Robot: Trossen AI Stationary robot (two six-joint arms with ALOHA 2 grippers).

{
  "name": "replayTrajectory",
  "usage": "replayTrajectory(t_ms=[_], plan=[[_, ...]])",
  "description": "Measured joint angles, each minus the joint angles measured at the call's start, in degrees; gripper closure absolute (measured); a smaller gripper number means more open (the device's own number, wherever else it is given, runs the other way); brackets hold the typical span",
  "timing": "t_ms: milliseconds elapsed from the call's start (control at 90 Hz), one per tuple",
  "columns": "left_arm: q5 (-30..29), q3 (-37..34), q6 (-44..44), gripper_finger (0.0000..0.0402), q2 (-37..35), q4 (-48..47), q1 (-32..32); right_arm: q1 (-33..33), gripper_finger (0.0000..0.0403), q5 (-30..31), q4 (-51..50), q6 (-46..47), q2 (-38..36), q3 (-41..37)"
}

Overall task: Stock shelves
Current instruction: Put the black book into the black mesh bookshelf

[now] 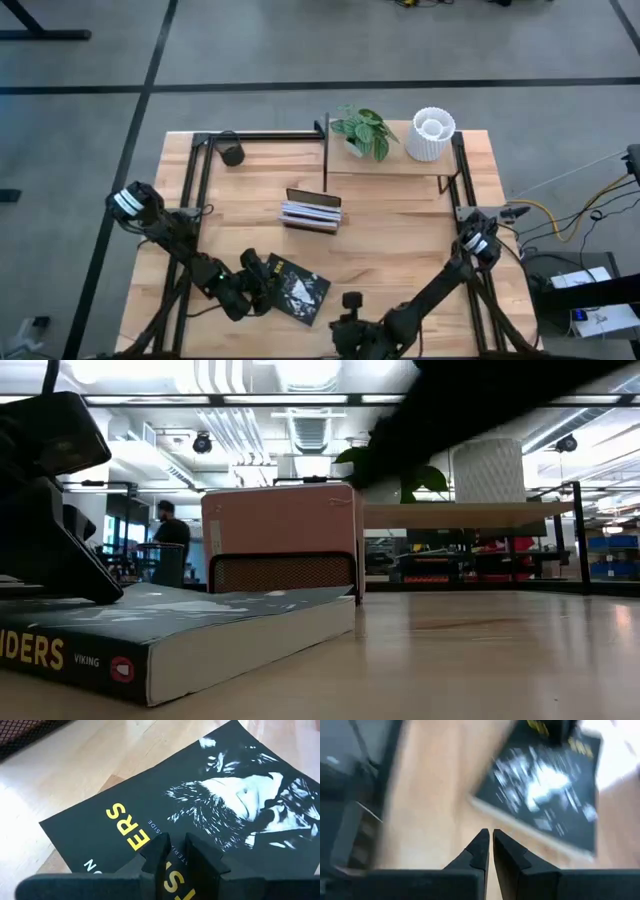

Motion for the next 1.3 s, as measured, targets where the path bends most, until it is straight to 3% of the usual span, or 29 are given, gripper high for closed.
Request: replayTrajectory(t_ms=[167, 300, 489, 711, 844, 1300], plan=[[0.0, 0.0, -0.5, 0.0343, 0.0, 0.1, 0.0, -1.0, 0.0358, 0.2, -13.8, 9.5, 0.0, 0.0], [0.0, 0.0, -0.5, 0.0343, 0.0, 0.2, 0.0, -2.5, 0.0319, 0.3, -15.7, 11.4, 0.0, -0.2], [-0.2, 0.0, -0.4, 0.0343, 0.0, 0.3, 0.0, -6.6, 0.0267, 0.8, -15.7, 8.0, 0.4, -0.8], [-0.3, 0.0, -0.4, 0.0343, 0.0, 0.4, -0.1, -10.0, 0.0224, 1.1, -8.7, -7.9, 3.6, -0.8], [-0.2, 0.0, -0.3, 0.0343, 0.1, 0.7, -0.1, -10.2, 0.0217, 2.2, -5.6, -15.2, 5.9, -0.2], [-1.5, 0.0, -0.3, 0.0343, 0.1, 0.9, 0.0, -7.2, 0.0244, 7.3, -3.6, -21.2, 7.6, 10.2]])
